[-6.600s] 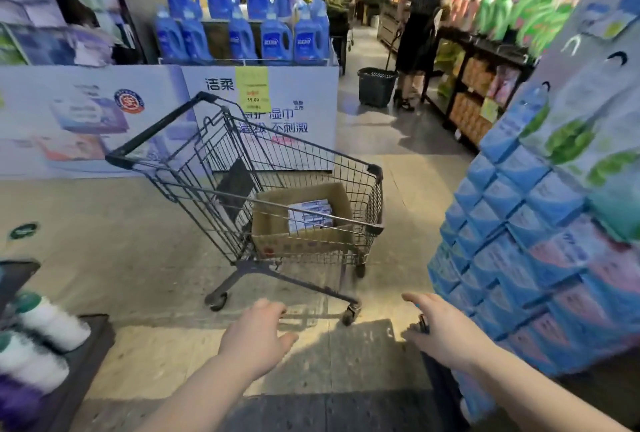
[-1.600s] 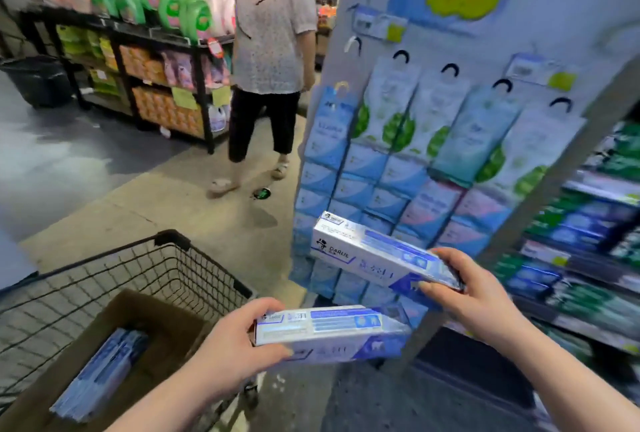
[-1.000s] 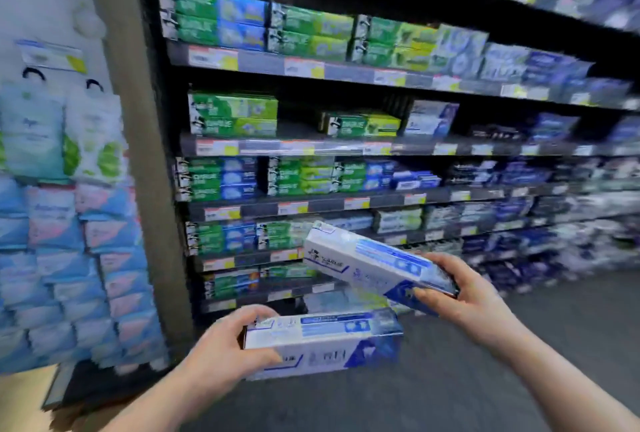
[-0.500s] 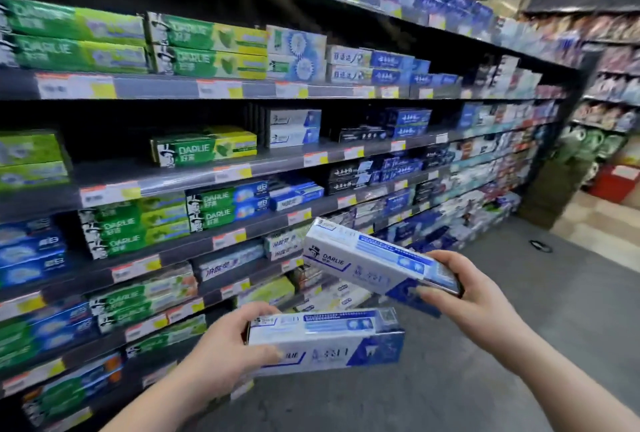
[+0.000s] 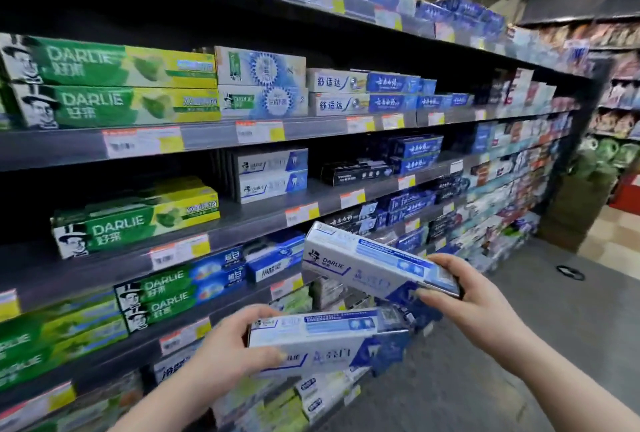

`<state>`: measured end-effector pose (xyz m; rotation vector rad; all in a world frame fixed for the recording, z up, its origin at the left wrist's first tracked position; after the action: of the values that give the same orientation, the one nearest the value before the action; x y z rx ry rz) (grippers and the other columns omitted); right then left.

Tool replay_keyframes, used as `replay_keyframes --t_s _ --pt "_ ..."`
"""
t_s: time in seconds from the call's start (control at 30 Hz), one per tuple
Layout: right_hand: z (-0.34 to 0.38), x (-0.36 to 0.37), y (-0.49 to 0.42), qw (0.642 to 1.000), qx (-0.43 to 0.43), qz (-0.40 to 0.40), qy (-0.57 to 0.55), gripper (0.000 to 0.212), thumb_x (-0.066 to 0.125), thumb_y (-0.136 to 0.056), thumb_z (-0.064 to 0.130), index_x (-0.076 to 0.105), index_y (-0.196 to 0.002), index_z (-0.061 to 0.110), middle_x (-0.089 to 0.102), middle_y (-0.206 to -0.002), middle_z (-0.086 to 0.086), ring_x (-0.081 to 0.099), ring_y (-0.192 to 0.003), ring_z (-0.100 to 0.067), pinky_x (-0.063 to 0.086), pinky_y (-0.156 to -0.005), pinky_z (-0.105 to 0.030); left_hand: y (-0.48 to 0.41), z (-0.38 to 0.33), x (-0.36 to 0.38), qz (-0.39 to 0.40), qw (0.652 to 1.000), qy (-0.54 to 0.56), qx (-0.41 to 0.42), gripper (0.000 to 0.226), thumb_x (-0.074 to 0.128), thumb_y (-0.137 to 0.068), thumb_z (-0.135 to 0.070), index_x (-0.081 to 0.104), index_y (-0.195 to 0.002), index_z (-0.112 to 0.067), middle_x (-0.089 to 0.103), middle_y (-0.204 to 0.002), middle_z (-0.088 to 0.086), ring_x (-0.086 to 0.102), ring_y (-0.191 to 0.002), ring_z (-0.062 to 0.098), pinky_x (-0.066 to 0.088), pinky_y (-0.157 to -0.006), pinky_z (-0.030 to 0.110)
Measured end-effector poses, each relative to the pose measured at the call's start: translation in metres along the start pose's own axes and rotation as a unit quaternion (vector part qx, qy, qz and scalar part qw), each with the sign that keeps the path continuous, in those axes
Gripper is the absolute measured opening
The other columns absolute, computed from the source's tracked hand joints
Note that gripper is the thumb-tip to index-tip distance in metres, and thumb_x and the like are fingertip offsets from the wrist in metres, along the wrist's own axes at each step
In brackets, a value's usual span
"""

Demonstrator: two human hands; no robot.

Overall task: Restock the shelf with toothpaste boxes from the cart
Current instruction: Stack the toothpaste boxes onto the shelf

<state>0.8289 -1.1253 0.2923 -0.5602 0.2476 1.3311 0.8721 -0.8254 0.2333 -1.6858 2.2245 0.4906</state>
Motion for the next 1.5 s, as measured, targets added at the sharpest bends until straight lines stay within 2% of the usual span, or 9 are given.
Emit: replay_keyframes --t_s 0.17,0.4,0.57,0.7,0.87,1.1,1.27,1.4,1.5 --pt "-0.010 0.008 -0.098 0.997 -0.028 0.069 -0.001 0.036 0.070 -0.078 0.021 0.054 -0.107 0.036 0.063 -0.109 0.004 0.062 -0.098 -0.015 0.052 -0.085 -0.035 -0.038 0.004 -0.012 -0.059 0.997 0.037 -0.026 0.049 0.072 -0.044 -0.027 0.064 -0.093 -0.030 0.073 -0.085 -0.009 0.064 -0.071 0.002 0.048 -0.063 0.011" --pt "-0.014 0.024 -0.251 0.979 -0.103 0.173 -0.028 0.040 0.067 -0.081 0.018 0.051 -0.117 0.028 0.060 -0.110 0.004 0.061 -0.099 -0.017 0.049 -0.081 -0.033 -0.086 -0.005 -0.005 -0.194 0.979 0.031 -0.057 0.044 0.075 -0.073 -0.005 0.057 -0.094 -0.039 0.058 -0.072 -0.048 0.062 -0.069 -0.007 0.043 -0.062 0.004" --pt "-0.019 0.048 -0.339 0.953 -0.159 0.255 -0.043 0.030 0.069 -0.079 0.016 0.054 -0.097 0.036 0.063 -0.098 0.005 0.060 -0.087 -0.012 0.049 -0.077 -0.025 -0.114 -0.026 0.012 -0.271 0.958 0.046 -0.081 0.045 0.077 -0.071 -0.012 0.055 -0.090 -0.046 0.053 -0.090 -0.033 0.048 -0.079 -0.017 0.036 -0.062 0.000" --pt "-0.024 0.081 -0.382 0.929 -0.193 0.315 -0.035 0.037 0.069 -0.080 0.013 0.054 -0.113 0.016 0.063 -0.103 -0.004 0.058 -0.089 -0.014 0.046 -0.075 -0.015 -0.129 -0.029 0.025 -0.316 0.938 0.087 -0.109 0.056 0.077 -0.039 -0.035 0.062 -0.093 -0.039 0.066 -0.106 -0.010 0.063 -0.095 0.008 0.050 -0.084 0.025" --pt "-0.030 0.118 -0.405 0.911 -0.191 0.363 -0.045 0.037 0.069 -0.079 0.009 0.052 -0.112 0.015 0.062 -0.107 -0.007 0.057 -0.094 -0.016 0.045 -0.077 -0.014 -0.137 -0.031 0.025 -0.342 0.925 0.120 -0.115 0.052 0.075 -0.046 -0.017 0.064 -0.095 -0.028 0.075 -0.088 -0.007 0.069 -0.079 0.006 0.050 -0.063 0.010" --pt "-0.039 0.143 -0.412 0.916 -0.167 0.362 -0.046 0.048 0.070 -0.078 0.006 0.051 -0.122 0.009 0.059 -0.107 -0.002 0.056 -0.090 -0.010 0.039 -0.062 0.005 -0.145 -0.032 0.008 -0.350 0.926 0.102 -0.105 0.049 0.087 -0.052 -0.022 0.066 -0.093 -0.038 0.071 -0.097 -0.008 0.067 -0.075 0.004 0.051 -0.064 0.016" --pt "-0.053 0.136 -0.426 0.936 -0.158 0.313 0.040 0.046 0.081 -0.068 0.021 0.048 -0.100 0.020 0.052 -0.083 0.004 0.051 -0.074 -0.010 0.039 -0.062 -0.010 -0.154 -0.033 0.000 -0.330 0.932 0.108 -0.108 0.076 0.080 -0.008 -0.069 0.065 -0.081 -0.052 0.072 -0.091 -0.015 0.068 -0.089 0.032 0.053 -0.077 0.039" --pt "-0.058 0.136 -0.428 0.928 -0.161 0.332 0.051 0.041 0.078 -0.071 0.022 0.049 -0.099 0.025 0.052 -0.084 0.003 0.050 -0.073 -0.008 0.040 -0.059 -0.005 -0.164 -0.028 -0.004 -0.323 0.936 0.093 -0.106 0.058 0.080 -0.025 -0.048 0.065 -0.082 -0.053 0.073 -0.091 -0.014 0.068 -0.091 0.030 0.053 -0.085 0.051" --pt "-0.056 0.140 -0.430 0.930 -0.166 0.322 0.052 0.034 0.076 -0.073 0.022 0.052 -0.097 0.023 0.054 -0.080 0.004 0.051 -0.075 -0.012 0.045 -0.070 -0.020 -0.170 -0.027 -0.004 -0.323 0.936 0.101 -0.102 0.053 0.076 -0.030 -0.045 0.065 -0.081 -0.053 0.072 -0.091 -0.017 0.070 -0.085 0.023 0.056 -0.082 0.046"
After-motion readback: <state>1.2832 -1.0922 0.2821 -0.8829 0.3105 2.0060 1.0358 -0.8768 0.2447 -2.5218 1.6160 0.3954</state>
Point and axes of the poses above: each hand's wrist, its own y-axis away from the middle knuckle, its own x-axis out of the palm, z = x × y, the point moved 2 cm from there along -y, towards the middle knuckle
